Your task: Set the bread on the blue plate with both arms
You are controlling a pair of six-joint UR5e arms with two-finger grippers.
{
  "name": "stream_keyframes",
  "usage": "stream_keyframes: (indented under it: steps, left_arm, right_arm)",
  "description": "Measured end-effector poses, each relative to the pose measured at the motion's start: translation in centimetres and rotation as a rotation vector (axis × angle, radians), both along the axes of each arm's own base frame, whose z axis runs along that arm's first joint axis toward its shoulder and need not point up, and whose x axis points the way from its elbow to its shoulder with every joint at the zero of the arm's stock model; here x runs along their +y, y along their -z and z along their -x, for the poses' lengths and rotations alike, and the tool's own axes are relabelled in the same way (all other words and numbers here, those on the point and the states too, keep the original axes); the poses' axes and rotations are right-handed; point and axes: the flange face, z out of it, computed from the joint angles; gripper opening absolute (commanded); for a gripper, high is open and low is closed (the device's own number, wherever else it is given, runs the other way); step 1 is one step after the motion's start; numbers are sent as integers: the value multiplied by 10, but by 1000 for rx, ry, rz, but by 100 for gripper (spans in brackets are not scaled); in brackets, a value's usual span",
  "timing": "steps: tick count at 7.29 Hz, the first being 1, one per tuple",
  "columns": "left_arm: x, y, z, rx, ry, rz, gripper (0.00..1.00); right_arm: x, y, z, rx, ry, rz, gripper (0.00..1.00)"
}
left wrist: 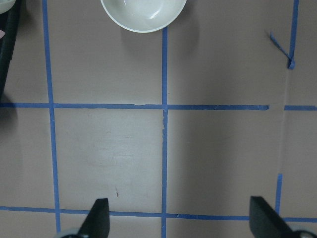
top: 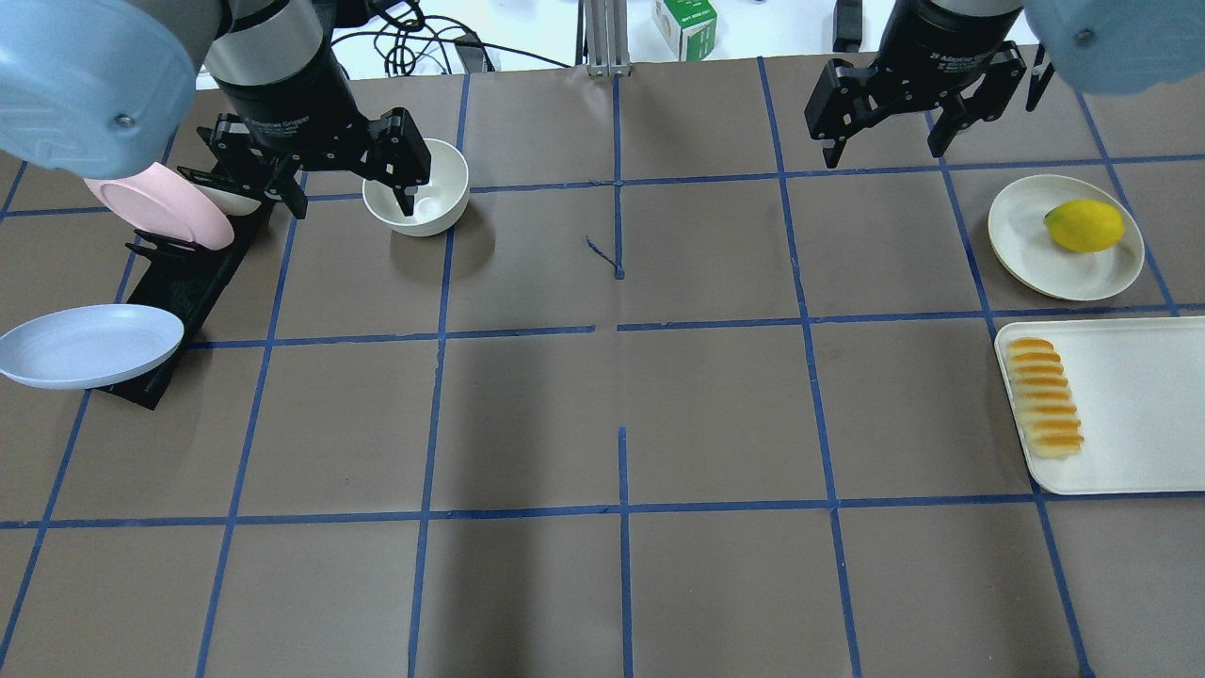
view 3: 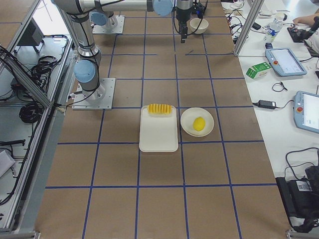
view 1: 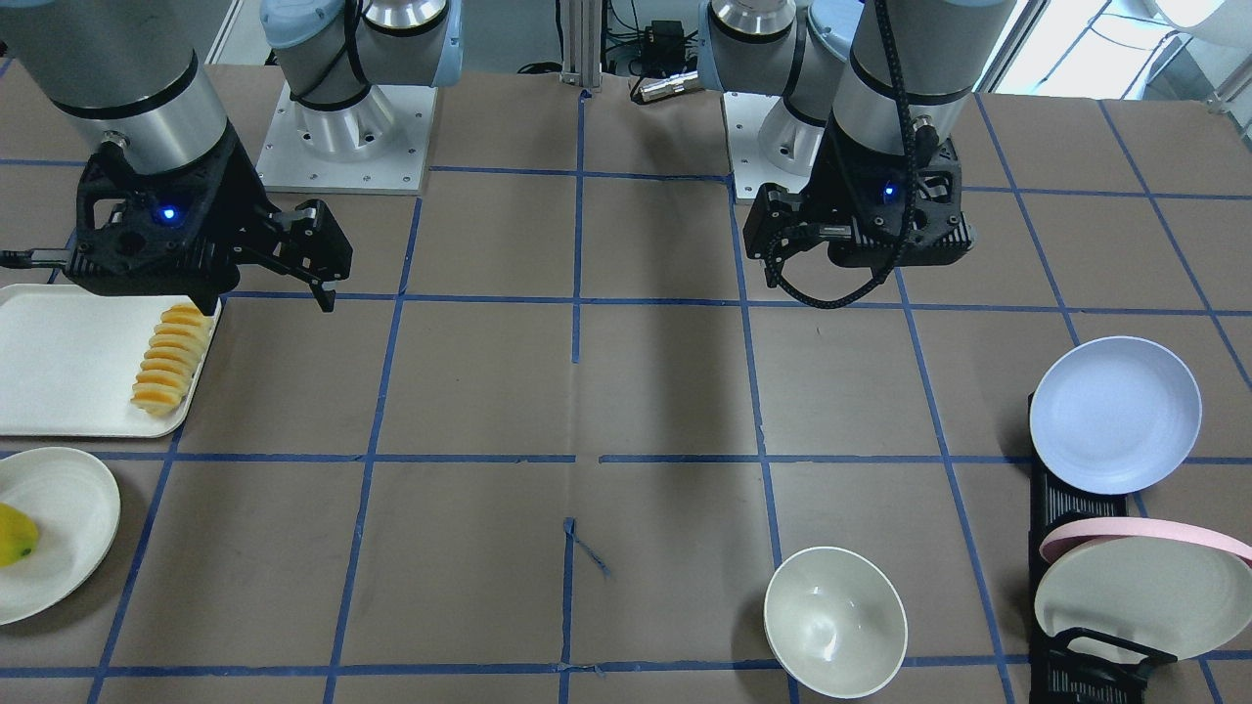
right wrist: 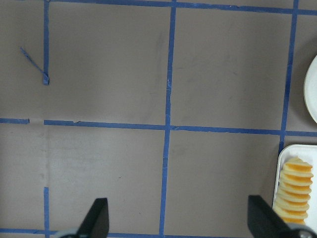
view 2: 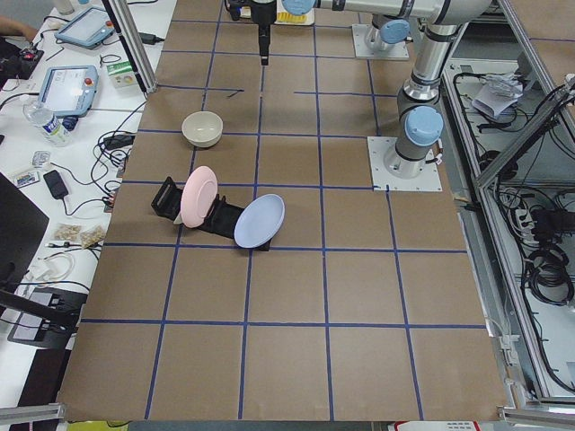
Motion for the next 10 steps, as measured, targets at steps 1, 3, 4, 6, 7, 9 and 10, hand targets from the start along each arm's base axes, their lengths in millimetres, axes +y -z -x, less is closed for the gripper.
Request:
stream_keyframes:
  steps: [1, 3, 4, 6, 7, 9, 10]
  left_arm:
    - [0, 0, 0, 0, 0, 0, 100]
    - [0, 0, 0, -1, 0, 1, 100]
    - [0, 0, 0, -2, 0, 1, 100]
    - [-2, -1, -6, -3, -11, 2, 100]
    - [-3, -1, -11, -3, -20, 2, 100]
    - [-4, -2, -16, -3, -28, 2, 100]
    - [-5, -2, -16, -2, -29, 2, 100]
  right_arm:
    - [0, 1, 0, 0, 0, -2, 100]
    - [1, 3, 0, 1, 1, -8, 100]
    - [1, 3, 0, 1, 1, -8, 100]
    - [1, 4, 0, 1, 1, -9, 100]
    - [1, 4, 0, 1, 1, -9, 100]
    - [1, 3, 0, 1, 1, -8, 100]
    - [1, 3, 0, 1, 1, -7, 100]
